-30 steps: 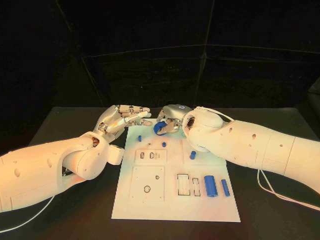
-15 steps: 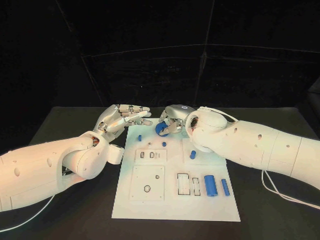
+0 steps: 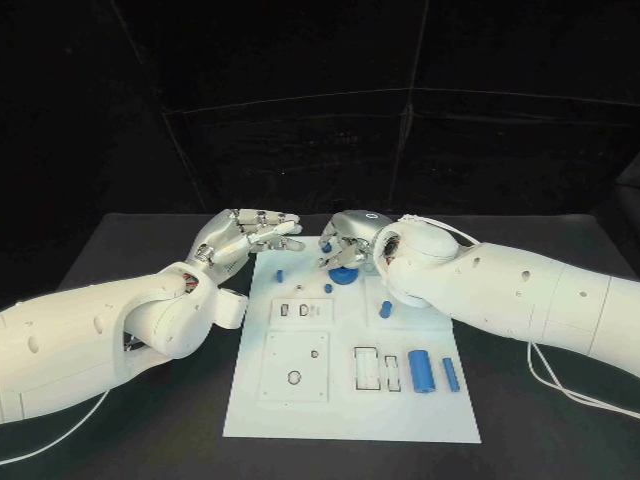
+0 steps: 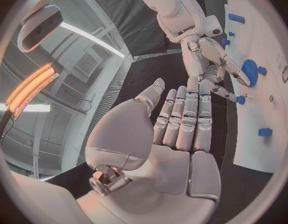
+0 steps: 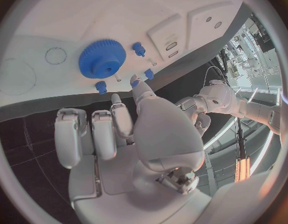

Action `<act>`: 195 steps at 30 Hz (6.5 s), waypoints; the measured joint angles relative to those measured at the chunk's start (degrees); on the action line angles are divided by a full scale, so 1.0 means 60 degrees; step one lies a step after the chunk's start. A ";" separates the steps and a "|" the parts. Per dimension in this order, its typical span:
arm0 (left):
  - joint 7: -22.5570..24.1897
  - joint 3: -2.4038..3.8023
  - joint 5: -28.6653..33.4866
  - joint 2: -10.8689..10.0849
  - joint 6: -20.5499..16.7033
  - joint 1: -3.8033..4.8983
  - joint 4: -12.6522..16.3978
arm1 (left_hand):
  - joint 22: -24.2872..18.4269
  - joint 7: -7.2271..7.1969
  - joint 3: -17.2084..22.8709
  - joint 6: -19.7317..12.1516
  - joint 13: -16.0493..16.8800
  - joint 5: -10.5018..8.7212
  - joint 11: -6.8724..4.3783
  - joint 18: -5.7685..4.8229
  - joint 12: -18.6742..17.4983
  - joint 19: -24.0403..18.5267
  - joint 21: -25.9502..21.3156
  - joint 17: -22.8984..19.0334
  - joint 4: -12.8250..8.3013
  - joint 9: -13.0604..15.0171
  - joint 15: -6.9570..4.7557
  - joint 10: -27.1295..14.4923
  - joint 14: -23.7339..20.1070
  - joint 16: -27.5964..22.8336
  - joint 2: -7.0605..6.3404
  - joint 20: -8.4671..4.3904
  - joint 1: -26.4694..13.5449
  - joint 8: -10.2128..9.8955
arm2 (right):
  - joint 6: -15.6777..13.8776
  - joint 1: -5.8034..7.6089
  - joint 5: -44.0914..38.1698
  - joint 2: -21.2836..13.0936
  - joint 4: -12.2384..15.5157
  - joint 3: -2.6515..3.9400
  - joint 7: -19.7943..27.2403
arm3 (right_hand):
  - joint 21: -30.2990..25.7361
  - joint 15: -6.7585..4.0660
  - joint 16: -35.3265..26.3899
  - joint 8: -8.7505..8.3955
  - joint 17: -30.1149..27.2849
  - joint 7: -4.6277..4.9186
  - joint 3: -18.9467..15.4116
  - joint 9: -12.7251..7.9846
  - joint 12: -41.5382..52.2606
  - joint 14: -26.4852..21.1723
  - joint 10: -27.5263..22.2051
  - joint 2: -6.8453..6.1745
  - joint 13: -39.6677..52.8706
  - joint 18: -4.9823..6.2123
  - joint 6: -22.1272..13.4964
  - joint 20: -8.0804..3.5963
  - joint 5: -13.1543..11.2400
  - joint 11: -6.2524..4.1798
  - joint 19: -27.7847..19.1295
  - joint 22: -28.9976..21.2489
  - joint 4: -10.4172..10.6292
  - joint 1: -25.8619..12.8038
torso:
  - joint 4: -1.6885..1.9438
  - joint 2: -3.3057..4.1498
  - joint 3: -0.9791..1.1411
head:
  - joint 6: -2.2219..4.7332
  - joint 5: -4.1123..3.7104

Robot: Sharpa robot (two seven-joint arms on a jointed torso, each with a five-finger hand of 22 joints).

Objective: Assemble the parts on the task board

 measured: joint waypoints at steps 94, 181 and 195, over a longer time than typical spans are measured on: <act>-0.0100 -0.0001 0.0002 0.0005 0.0041 -0.0001 -0.0116 | -0.0028 0.0000 0.0053 0.0000 0.0000 0.0000 0.0012 0.0000 -0.0050 0.0000 -0.0027 0.0023 -0.0053 0.0000 0.0000 0.0012 0.0000 -0.0068 0.0000 0.0000 0.0000 0.0000 | 0.0372 -0.0150 -0.0587 -0.0799 0.0582 -0.0004 -0.0274 | 0.0000 -0.0155 0.0000 0.0597 0.0001 -0.0192 0.0112 0.0036 0.0564 0.0015 0.0311 0.0752 0.0124 0.0000 0.1171 -0.0075 -0.0318 -0.0172 -0.0001 -0.0001 -0.0244 0.1181 | 0.0004 0.0001 -0.0003 | -0.0123 0.0048; -0.0181 0.0000 0.0002 0.0048 0.0090 0.0002 -0.0120 | -0.0044 0.0000 0.0053 0.0000 0.0000 0.0000 0.0012 0.0000 -0.0083 0.0000 -0.0027 0.0033 -0.0054 0.0000 0.0000 0.0012 0.0000 -0.0119 0.0000 0.0000 0.0000 -0.0038 | 0.0143 -0.0179 -0.0575 0.0249 -0.0190 -0.0012 -0.0893 | 0.0036 -0.0068 -0.0001 -0.0054 0.0003 -0.0061 -0.1087 -0.0037 0.0176 0.0000 0.0206 0.0208 0.0095 0.0001 0.0581 0.0000 0.0086 -0.0068 0.0000 0.0002 0.1595 -0.0896 | -0.0002 -0.0002 0.0000 | -0.0142 0.0054; -0.0184 -0.0002 0.0002 -0.0033 0.0089 0.0002 -0.0203 | -0.0043 0.0000 0.0081 0.0000 0.0000 0.0000 0.0012 -0.0001 -0.0083 0.0000 -0.0027 0.0032 -0.0081 0.0000 0.0000 0.0012 0.0000 -0.0119 -0.0023 0.0000 -0.0023 -0.0037 | -0.1614 -0.0177 0.0658 -0.1840 0.1303 -0.0015 0.0761 | -0.0041 -0.0068 -0.0094 -0.0111 0.0002 -0.0042 -0.1090 -0.0034 0.0135 0.0000 0.0172 0.0365 0.0096 0.0000 0.0464 0.0000 0.0612 -0.0034 0.0000 0.0001 0.1112 0.0354 | -0.0092 -0.0058 0.0016 | -0.0028 0.0058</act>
